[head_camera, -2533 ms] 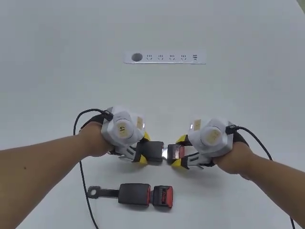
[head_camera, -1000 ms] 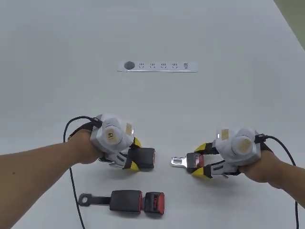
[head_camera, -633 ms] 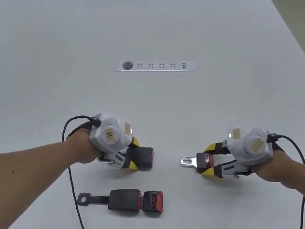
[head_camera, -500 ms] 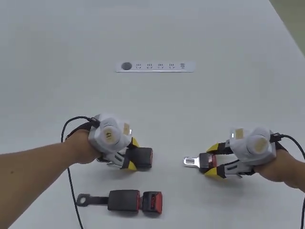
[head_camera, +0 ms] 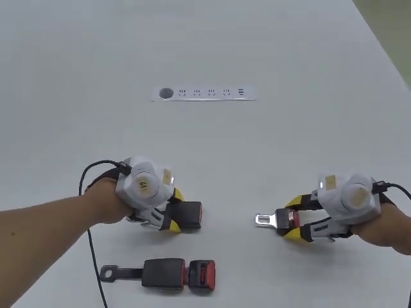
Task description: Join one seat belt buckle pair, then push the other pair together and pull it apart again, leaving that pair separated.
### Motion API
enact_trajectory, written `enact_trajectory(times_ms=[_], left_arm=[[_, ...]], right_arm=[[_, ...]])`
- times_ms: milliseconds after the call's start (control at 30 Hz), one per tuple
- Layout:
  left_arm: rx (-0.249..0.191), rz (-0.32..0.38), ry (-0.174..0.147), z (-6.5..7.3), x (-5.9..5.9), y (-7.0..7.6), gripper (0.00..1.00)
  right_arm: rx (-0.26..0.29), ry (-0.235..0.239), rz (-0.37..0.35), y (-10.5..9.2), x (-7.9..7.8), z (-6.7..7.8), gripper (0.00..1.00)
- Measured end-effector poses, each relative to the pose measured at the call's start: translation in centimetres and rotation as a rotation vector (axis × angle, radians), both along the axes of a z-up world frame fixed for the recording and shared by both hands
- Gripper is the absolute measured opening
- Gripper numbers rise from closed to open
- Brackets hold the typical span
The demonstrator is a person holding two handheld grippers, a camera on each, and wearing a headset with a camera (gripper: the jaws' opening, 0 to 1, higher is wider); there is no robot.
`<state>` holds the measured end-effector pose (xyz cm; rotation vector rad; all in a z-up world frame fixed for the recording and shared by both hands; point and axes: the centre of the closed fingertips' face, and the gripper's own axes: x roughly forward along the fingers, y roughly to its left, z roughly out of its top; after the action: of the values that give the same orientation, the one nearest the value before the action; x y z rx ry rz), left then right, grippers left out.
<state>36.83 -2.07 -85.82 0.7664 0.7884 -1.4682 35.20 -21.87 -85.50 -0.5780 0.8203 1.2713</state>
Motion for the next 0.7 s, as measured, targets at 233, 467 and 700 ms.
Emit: enact_trajectory(times_ms=[233, 467, 700], left_arm=[[0.036, 0.075, 0.056, 0.2, -0.8, 0.2, 0.53], [-0.055, 0.262, 0.026, 1.8, 0.4, 0.2, 0.81], [-0.204, 0.486, -0.024, 5.0, 1.8, 1.1, 0.99]], right_arm=[[0.0, -0.006, -0.101, 0.3, 0.3, -0.1, 0.49], [0.079, -0.037, -0.322, 0.4, 1.5, 0.8, 0.72], [0.161, -0.088, -0.512, 0.8, 2.0, 2.5, 0.81]])
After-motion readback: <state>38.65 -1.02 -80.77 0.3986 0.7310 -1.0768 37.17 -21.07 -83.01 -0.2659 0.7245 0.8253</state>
